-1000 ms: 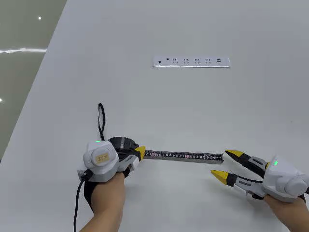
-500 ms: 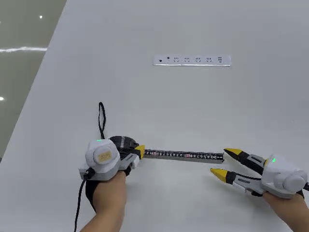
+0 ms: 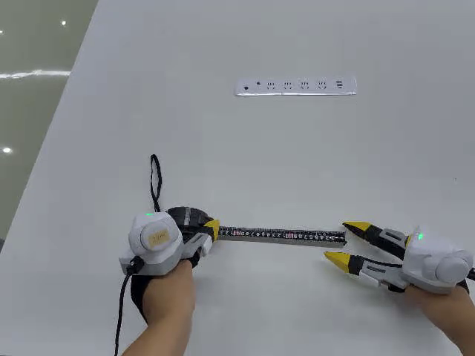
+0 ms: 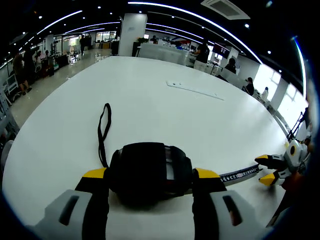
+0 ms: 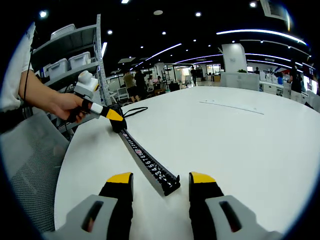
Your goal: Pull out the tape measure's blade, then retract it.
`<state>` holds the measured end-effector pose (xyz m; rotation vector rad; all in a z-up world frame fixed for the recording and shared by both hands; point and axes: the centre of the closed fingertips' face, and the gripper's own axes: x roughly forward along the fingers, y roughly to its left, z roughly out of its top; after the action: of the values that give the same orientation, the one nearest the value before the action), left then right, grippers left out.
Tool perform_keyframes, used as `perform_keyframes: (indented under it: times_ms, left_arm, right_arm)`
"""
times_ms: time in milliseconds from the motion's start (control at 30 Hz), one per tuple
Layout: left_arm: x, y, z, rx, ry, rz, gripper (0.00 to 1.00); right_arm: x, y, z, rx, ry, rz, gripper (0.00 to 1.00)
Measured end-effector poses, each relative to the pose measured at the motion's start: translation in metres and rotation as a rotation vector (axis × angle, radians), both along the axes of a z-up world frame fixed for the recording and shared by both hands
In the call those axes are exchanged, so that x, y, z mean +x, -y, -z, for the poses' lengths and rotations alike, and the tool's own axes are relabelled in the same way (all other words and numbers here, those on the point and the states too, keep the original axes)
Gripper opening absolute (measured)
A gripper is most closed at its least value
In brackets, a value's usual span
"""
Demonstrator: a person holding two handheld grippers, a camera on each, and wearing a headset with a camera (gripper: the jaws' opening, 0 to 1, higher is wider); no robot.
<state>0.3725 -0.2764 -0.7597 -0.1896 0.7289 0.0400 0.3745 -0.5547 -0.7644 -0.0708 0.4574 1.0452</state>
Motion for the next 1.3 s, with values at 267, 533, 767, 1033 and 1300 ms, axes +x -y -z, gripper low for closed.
perform_keyframes:
  times_ms: [267,533,767,1033,1300]
  left_arm:
    - [0.0,0.0001,0.0008,0.014,-0.001,-0.004,0.66]
    - [-0.0004,0.0003,0.0006,0.013,-0.001,-0.004,0.66]
    - [-0.0005,0.0005,0.001,0.01,-0.003,-0.005,0.66]
    - [0.0002,0.0005,0.0014,0.01,-0.001,-0.006,0.66]
    - [0.0002,0.0007,0.0012,0.009,0.008,-0.009,0.66]
  right_arm:
    - [0.0007,0.0004,-0.0007,0.005,0.007,-0.008,0.42]
    - [0.0001,0.0027,0.0,0.005,0.003,-0.025,0.4]
    - [0.0005,0.0029,0.007,-0.003,-0.011,-0.069,0.34]
    - [0.0045,0.0023,0.0077,-0.013,-0.004,-0.116,0.26]
    - [0.0016,0.0009,0.0038,0.0,-0.009,-0.157,0.17]
